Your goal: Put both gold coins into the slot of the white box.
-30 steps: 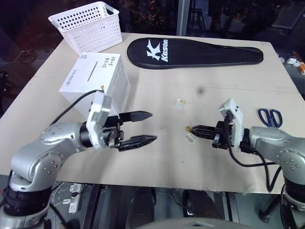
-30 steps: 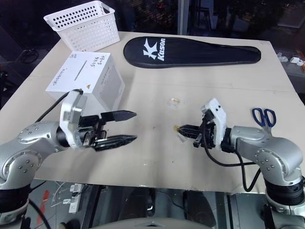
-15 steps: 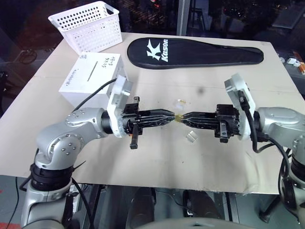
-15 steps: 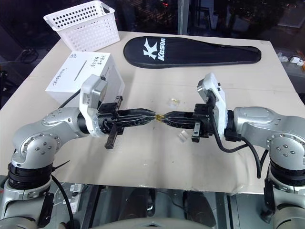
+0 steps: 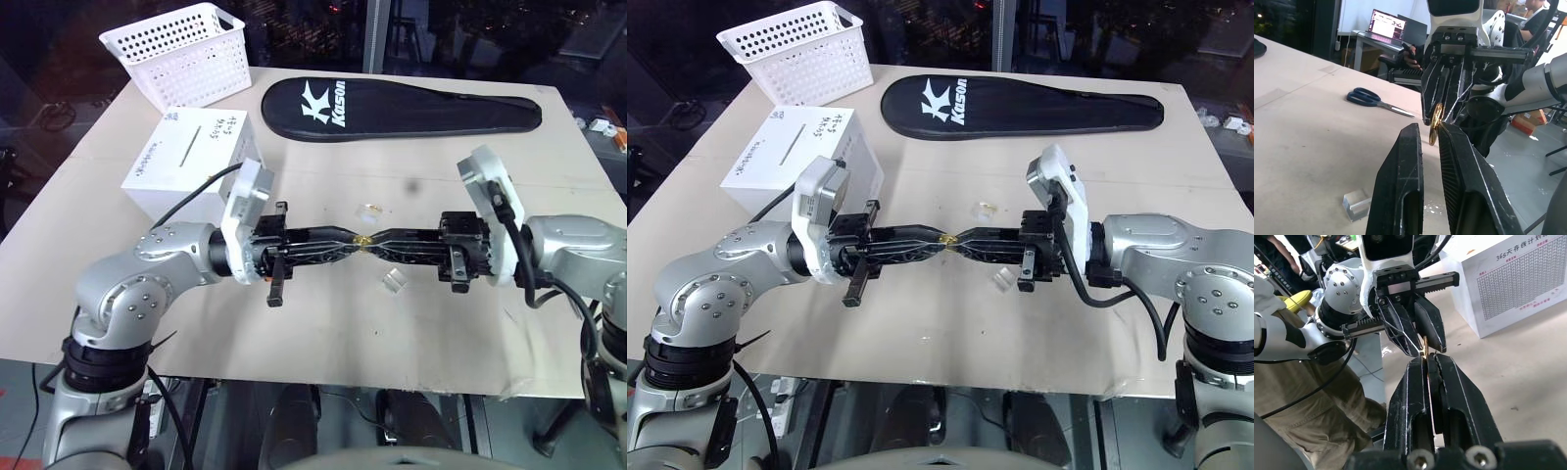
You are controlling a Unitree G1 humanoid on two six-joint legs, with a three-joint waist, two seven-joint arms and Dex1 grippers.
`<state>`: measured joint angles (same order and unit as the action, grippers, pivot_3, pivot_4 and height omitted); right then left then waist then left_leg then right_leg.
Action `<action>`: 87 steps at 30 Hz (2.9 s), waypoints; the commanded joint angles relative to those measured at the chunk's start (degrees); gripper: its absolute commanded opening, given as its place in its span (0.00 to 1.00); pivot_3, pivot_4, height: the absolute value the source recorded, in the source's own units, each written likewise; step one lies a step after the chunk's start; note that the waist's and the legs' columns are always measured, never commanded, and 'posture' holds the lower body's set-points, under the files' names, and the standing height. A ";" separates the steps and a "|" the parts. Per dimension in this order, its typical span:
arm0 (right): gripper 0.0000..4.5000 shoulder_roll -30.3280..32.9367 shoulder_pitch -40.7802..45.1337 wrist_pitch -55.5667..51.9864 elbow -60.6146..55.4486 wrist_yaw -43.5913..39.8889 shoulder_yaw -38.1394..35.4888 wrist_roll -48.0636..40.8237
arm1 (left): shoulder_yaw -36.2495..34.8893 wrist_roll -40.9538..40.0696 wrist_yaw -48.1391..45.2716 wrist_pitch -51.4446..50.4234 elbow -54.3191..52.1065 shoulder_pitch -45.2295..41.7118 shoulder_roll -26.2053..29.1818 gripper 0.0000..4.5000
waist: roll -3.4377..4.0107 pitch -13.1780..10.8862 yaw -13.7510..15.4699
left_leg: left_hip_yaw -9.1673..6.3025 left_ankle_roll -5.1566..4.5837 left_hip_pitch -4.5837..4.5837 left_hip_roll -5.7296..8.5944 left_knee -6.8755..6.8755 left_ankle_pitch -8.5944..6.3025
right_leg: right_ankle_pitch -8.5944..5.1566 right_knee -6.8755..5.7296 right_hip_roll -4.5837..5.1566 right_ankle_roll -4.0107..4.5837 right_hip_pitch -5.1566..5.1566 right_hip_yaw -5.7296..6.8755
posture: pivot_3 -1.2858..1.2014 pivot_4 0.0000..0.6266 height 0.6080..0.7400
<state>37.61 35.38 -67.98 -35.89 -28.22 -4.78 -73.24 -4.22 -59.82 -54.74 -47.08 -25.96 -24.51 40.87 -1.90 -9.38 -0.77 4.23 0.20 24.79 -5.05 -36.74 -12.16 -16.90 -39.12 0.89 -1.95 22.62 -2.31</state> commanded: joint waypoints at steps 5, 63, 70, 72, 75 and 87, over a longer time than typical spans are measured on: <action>0.00 0.58 1.37 2.34 -0.37 -0.12 0.65 -1.93 | -0.60 -0.64 -1.01 0.75 -1.84 0.46 -0.21 0.00 | 0.00 0.00 -0.01 | 0.00 0.00 0.00 0.00 0.00 0.00 | 0.00 0.00 0.00 0.00 0.00 0.00 | 0.52 0.24 1.00; 0.76 -0.13 7.35 27.49 7.06 -16.01 3.13 28.96 | -12.74 4.03 52.36 -36.44 38.94 -31.75 15.96 0.00 | -0.09 -0.14 -0.07 | 0.07 0.05 0.00 0.01 -0.40 0.03 | -0.02 -0.73 0.04 0.02 0.18 0.04 | 0.52 0.24 1.00; 0.76 -1.11 9.29 26.53 7.66 -15.00 4.07 29.01 | -11.32 8.33 48.86 -39.19 35.54 -32.06 15.58 0.00 | -0.09 -0.14 -0.09 | 0.07 0.05 0.00 0.01 -0.40 0.03 | -0.02 -0.75 0.03 0.02 0.18 0.02 | 0.52 0.24 1.00; 0.78 -1.36 9.47 26.43 7.75 -14.89 4.17 29.03 | -11.26 9.91 48.21 -39.17 34.41 -31.80 15.75 0.13 | -0.10 -0.14 -0.04 | 0.07 0.05 0.00 0.01 -0.40 0.03 | -0.02 -0.74 0.04 0.02 0.19 0.02 | 0.52 0.24 1.00; 0.78 -1.52 9.42 26.07 7.70 -14.74 4.12 29.00 | -12.81 11.14 46.84 -38.74 32.63 -31.68 15.68 0.40 | -0.09 -0.14 -0.03 | 0.07 0.05 0.00 0.01 -0.40 0.02 | -0.02 -0.74 0.04 0.02 0.19 0.02 | 0.52 0.24 1.00; 0.78 -7.50 8.15 18.93 21.40 -0.64 16.52 45.15 | -24.69 -1.95 20.79 -24.01 0.37 -9.42 11.93 0.68 | -0.13 -0.15 -0.19 | 0.11 0.29 0.06 0.00 -0.38 0.16 | -0.02 -0.76 0.13 0.02 0.33 -0.12 | 0.52 0.24 1.00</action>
<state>30.45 42.51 -50.22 -15.12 -29.68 11.59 -30.70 -27.80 -61.67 -31.05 -75.10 -21.87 -34.58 51.96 -2.03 -9.53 -0.96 4.42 0.49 24.88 -5.05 -37.12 -12.00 -16.91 -39.88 0.98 -1.92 22.98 -2.41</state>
